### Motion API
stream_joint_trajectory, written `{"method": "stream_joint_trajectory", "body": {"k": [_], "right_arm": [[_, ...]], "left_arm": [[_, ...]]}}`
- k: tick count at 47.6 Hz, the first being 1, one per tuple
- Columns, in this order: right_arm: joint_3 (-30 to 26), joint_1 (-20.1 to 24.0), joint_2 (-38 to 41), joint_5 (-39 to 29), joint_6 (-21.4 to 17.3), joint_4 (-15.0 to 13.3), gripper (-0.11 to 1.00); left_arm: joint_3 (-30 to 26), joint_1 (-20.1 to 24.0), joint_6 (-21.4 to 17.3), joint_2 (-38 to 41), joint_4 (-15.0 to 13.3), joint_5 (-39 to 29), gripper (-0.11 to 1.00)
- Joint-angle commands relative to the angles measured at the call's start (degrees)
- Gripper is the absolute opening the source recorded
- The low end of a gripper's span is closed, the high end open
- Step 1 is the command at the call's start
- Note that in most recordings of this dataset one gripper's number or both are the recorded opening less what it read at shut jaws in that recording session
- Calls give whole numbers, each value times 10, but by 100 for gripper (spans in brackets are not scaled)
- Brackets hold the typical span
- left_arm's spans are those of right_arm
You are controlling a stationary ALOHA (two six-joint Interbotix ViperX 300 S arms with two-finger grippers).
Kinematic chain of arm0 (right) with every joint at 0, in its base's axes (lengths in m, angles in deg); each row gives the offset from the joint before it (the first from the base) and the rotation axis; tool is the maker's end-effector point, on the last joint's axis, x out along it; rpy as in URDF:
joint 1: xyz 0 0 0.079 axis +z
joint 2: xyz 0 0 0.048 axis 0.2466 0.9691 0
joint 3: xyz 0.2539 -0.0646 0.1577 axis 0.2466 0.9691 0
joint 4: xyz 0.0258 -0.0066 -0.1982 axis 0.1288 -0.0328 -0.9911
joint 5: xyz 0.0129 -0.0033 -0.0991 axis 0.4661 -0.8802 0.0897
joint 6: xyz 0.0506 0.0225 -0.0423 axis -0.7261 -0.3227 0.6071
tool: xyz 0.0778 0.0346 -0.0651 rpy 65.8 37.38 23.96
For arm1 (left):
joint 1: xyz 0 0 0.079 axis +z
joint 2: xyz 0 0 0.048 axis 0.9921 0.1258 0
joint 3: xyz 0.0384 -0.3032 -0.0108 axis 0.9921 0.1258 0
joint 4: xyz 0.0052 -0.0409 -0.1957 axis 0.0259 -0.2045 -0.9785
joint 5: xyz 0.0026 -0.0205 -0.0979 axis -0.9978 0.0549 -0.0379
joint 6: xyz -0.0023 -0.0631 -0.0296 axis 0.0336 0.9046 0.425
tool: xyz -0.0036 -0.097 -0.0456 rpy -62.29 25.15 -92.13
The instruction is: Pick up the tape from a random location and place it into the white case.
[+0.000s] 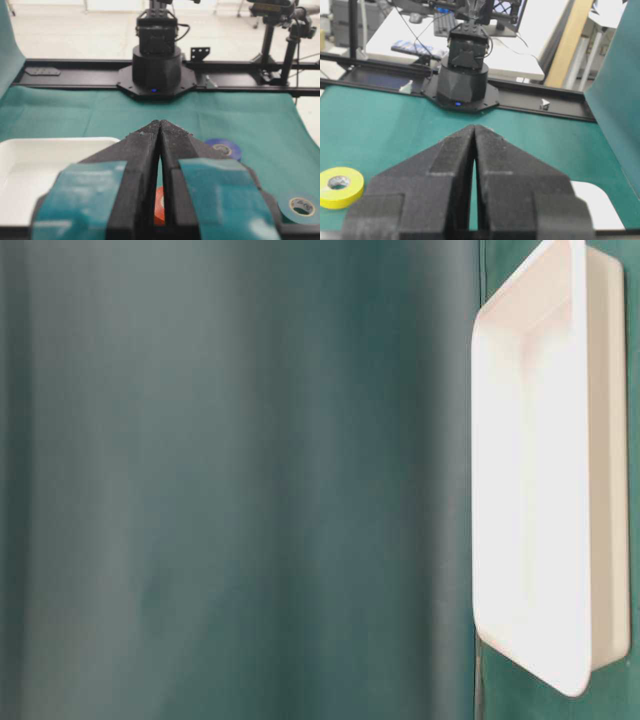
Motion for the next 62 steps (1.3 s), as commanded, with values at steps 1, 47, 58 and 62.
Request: {"method": "stream_joint_trajectory", "body": {"k": [1, 47, 58, 62], "right_arm": [[-12, -2, 9, 0, -1, 3, 0], [-44, -19, 28, -121, -39, 4, 36], [-43, -54, 37, -125, -41, 4, 91], [-42, -56, 36, -127, -41, 3, 92]], "left_arm": [[-25, 1, 0, 16, 0, -22, 1], [-43, 1, -4, 71, 0, -40, 92], [-44, 1, -4, 70, 0, -42, 98], [-43, 1, -4, 71, 0, -43, 98]]}}
